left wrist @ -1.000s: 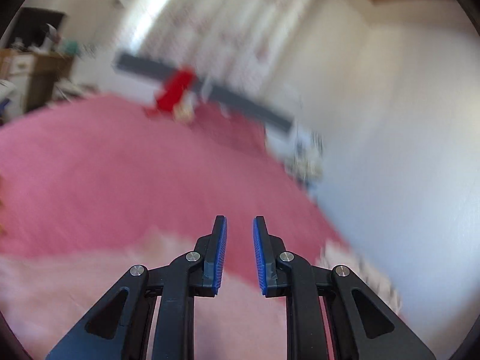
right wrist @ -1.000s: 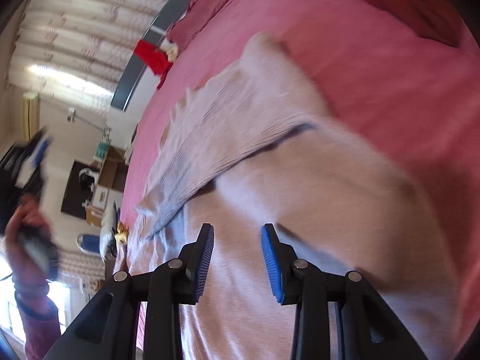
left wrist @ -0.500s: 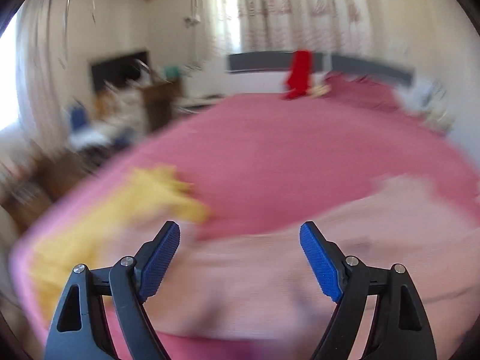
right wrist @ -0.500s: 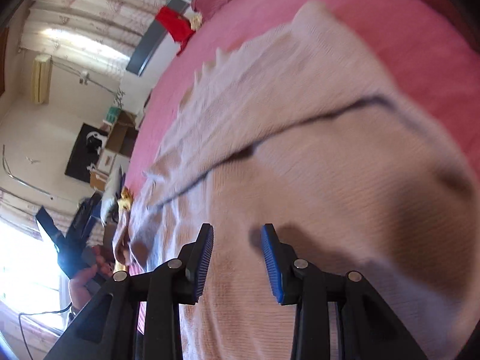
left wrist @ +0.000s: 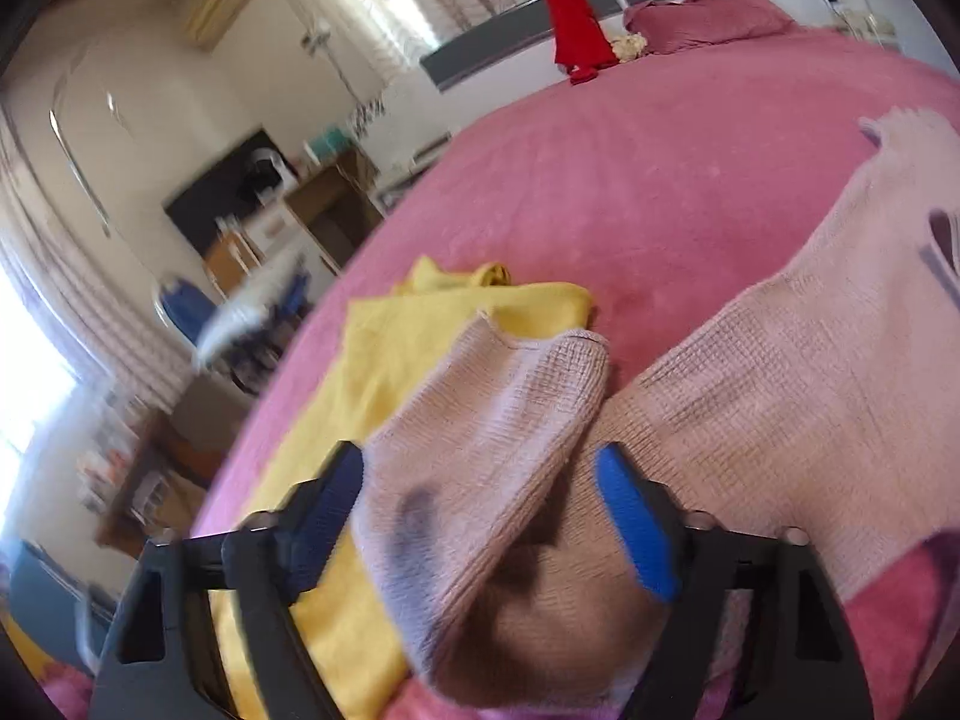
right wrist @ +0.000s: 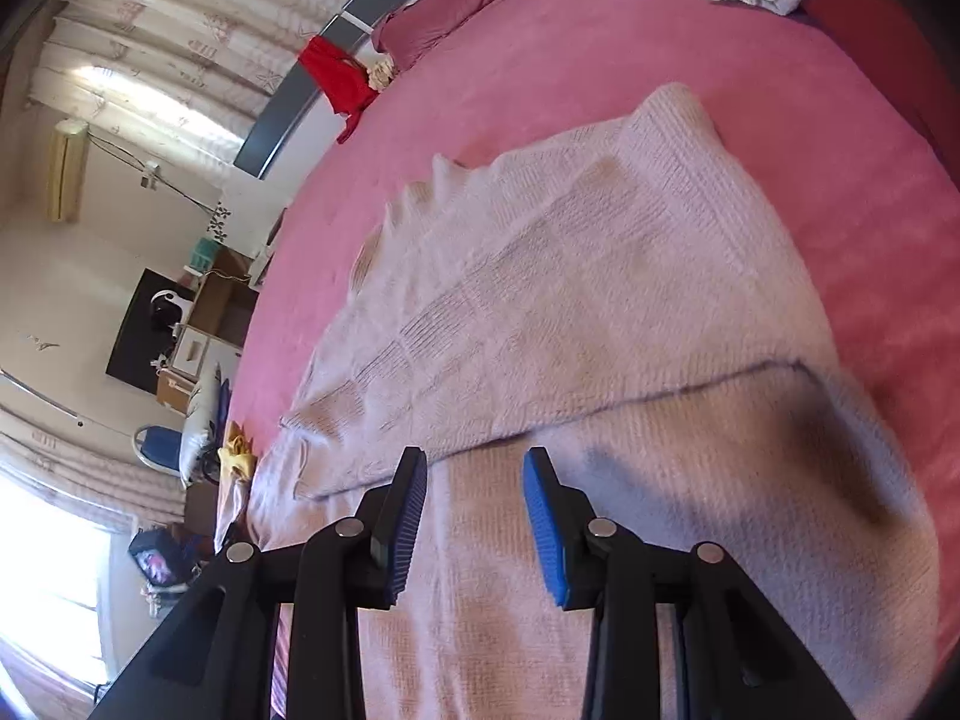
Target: Fold clothes
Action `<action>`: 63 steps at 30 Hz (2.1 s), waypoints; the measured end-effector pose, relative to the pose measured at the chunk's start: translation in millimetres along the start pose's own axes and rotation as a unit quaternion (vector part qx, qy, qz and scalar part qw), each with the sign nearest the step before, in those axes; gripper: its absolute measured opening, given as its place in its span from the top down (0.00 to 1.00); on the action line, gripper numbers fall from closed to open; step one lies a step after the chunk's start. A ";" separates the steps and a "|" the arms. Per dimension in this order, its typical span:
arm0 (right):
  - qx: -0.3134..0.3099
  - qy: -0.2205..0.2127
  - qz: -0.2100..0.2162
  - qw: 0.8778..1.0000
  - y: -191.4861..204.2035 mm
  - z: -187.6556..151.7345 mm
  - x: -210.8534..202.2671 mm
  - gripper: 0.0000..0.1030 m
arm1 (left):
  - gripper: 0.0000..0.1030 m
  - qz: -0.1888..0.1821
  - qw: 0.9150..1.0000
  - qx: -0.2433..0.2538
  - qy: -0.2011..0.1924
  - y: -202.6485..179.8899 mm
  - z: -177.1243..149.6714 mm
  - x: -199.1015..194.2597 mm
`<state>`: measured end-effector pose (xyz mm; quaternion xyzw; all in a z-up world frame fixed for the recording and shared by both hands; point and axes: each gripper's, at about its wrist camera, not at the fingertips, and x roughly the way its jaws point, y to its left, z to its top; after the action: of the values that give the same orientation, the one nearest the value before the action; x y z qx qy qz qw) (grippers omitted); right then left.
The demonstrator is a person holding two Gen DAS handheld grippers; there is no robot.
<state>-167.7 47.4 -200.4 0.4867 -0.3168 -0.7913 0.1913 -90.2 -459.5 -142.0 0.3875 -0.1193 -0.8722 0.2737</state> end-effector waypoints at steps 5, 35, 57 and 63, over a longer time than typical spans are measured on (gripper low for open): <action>0.032 0.028 0.017 0.999 -16.1 -15.6 8.7 0.66 | 0.94 -0.032 0.995 -0.096 0.010 24.4 -1.6 -15.0; 0.084 0.063 0.057 0.993 -42.8 -39.3 10.7 0.66 | 0.77 -0.020 0.997 -0.001 0.069 -7.8 -8.0 14.5; 0.122 0.034 0.093 0.988 -67.2 -35.0 -18.3 0.66 | 0.94 -0.309 0.930 -0.087 -0.178 -134.4 132.2 -207.2; 0.141 0.010 0.081 0.987 -92.6 -32.9 -41.5 0.66 | 0.94 -0.392 0.912 -0.020 -0.115 -293.4 119.9 -220.8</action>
<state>-119.0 129.6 -247.9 0.4895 -0.4617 -0.7155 0.1876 -170.6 -93.0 -49.9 0.2952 0.0288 -0.9499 -0.0984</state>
